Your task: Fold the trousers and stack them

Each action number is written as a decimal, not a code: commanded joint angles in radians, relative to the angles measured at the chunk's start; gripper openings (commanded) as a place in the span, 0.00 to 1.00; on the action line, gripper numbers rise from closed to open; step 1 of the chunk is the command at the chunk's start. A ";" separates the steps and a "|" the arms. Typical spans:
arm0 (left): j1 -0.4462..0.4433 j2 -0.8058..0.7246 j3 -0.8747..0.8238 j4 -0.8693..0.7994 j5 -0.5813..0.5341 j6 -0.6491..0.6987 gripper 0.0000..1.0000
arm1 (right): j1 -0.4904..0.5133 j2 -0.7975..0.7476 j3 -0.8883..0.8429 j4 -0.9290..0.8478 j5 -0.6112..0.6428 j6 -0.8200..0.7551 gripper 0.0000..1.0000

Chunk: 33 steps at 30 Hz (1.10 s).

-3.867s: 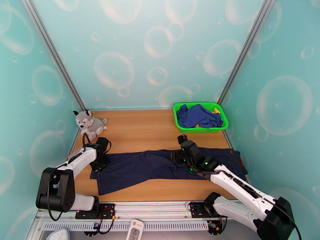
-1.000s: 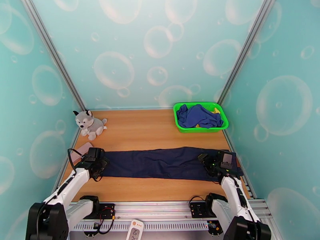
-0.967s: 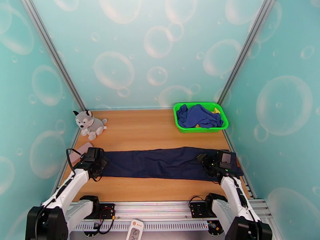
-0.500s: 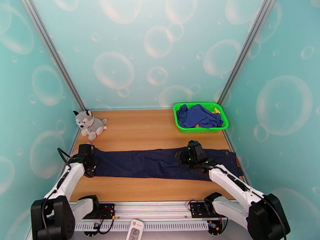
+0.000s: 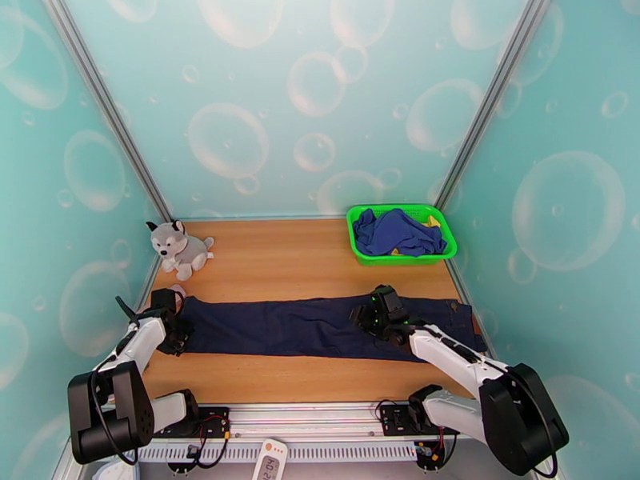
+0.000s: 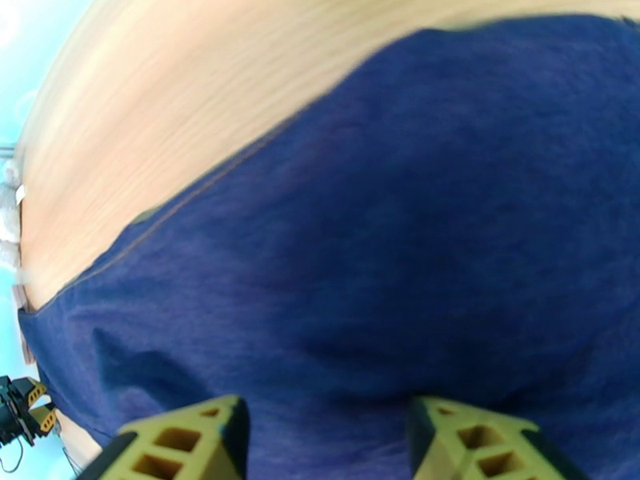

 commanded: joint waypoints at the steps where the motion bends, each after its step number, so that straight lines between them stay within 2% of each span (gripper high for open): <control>1: 0.004 0.009 -0.009 0.034 0.011 0.012 0.40 | -0.020 -0.015 -0.025 0.040 -0.023 -0.040 0.57; 12: 0.004 0.058 -0.022 0.089 0.033 0.017 0.37 | -0.035 -0.019 -0.022 0.034 -0.040 -0.048 0.57; 16: 0.004 0.047 -0.019 0.082 0.019 0.024 0.24 | -0.035 -0.029 -0.023 0.033 -0.040 -0.044 0.57; 22: 0.003 0.007 -0.013 0.044 -0.025 0.034 0.20 | -0.033 -0.032 -0.022 0.027 -0.041 -0.043 0.57; 33: 0.004 -0.018 0.020 0.012 -0.032 0.044 0.13 | -0.039 -0.018 -0.038 0.039 -0.049 -0.034 0.57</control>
